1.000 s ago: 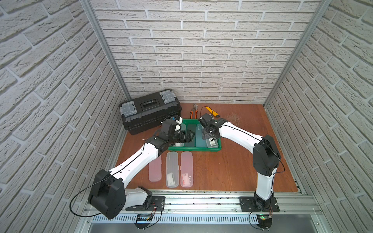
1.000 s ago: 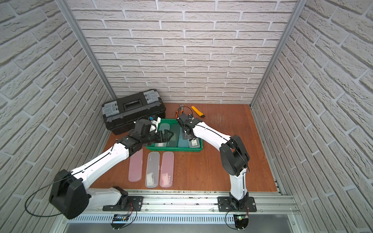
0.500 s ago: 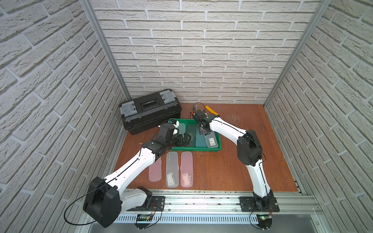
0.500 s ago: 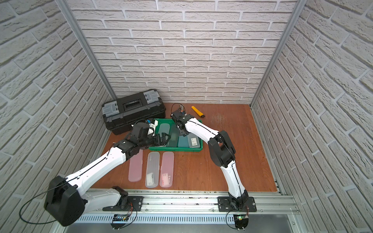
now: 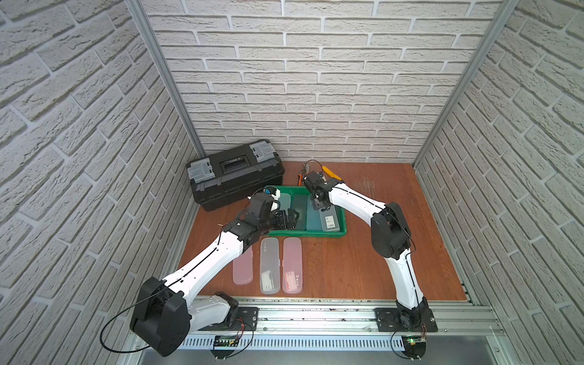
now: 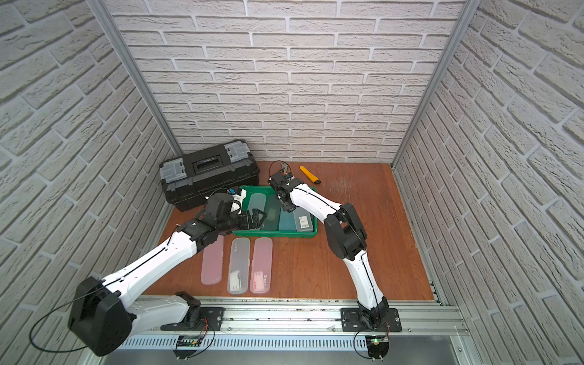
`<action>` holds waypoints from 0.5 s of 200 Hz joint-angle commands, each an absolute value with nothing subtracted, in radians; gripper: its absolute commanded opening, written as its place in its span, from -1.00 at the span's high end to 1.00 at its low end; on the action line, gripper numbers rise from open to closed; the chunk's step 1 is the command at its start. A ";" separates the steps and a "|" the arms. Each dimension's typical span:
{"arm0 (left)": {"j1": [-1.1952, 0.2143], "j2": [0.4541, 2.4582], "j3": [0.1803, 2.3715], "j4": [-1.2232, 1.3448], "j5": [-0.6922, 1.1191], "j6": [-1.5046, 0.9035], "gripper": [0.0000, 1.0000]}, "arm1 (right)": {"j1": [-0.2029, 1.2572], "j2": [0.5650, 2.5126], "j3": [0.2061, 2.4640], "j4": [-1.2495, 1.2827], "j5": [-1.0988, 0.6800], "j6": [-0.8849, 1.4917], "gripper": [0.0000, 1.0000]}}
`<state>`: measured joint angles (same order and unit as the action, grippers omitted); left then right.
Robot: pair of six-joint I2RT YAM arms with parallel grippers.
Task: Put the pencil case into the storage box
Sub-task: Adjust the pencil case in the storage box.
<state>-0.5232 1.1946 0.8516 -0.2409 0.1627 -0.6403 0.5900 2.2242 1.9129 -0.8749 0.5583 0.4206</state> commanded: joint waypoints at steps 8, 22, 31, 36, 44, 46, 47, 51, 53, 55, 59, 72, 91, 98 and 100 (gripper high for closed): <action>-0.526 1.185 0.877 -0.241 0.155 -0.637 -0.97 | 0.580 2.253 1.907 -0.865 0.600 0.397 -0.82; -0.527 1.193 0.881 -0.244 0.162 -0.641 -0.97 | 0.576 2.250 1.898 -0.863 0.606 0.400 -0.82; -0.528 1.193 0.879 -0.243 0.163 -0.644 -0.97 | 0.572 2.244 1.887 -0.855 0.604 0.402 -0.82; -0.528 1.193 0.878 -0.241 0.162 -0.646 -0.97 | 0.569 2.237 1.880 -0.849 0.605 0.401 -0.82; -0.528 1.190 0.876 -0.239 0.161 -0.649 -0.97 | 0.566 2.226 1.871 -0.843 0.604 0.400 -0.82; -0.528 1.190 0.876 -0.238 0.161 -0.650 -0.97 | 0.565 2.223 1.870 -0.842 0.604 0.399 -0.82; -0.528 1.190 0.876 -0.238 0.161 -0.650 -0.97 | 0.566 2.223 1.867 -0.842 0.604 0.399 -0.82; -0.529 1.188 0.876 -0.238 0.161 -0.650 -0.97 | 0.564 2.217 1.864 -0.840 0.606 0.398 -0.82; -0.529 1.187 0.876 -0.238 0.160 -0.652 -0.97 | 0.563 2.213 1.862 -0.840 0.606 0.397 -0.82; -0.529 1.187 0.876 -0.237 0.159 -0.652 -0.97 | 0.563 2.210 1.861 -0.838 0.607 0.397 -0.82; -0.529 1.186 0.877 -0.238 0.158 -0.652 -0.97 | 0.562 2.203 1.857 -0.837 0.608 0.394 -0.82; -0.529 1.184 0.879 -0.239 0.158 -0.652 -0.97 | 0.561 2.176 1.847 -0.828 0.606 0.386 -0.82; -0.529 1.184 0.883 -0.241 0.156 -0.650 -0.97 | 0.561 2.136 1.838 -0.816 0.576 0.371 -0.81; -0.529 1.184 0.884 -0.240 0.154 -0.649 -0.97 | 0.562 2.129 1.838 -0.814 0.563 0.365 -0.81; -0.529 1.185 0.884 -0.241 0.155 -0.649 -0.97 | 0.563 2.127 1.838 -0.814 0.560 0.364 -0.81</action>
<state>-0.5240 1.1950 0.8536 -0.2424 0.1616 -0.6483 0.5716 2.2066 1.8572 -0.8143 0.5812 0.3946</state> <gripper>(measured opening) 0.985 0.908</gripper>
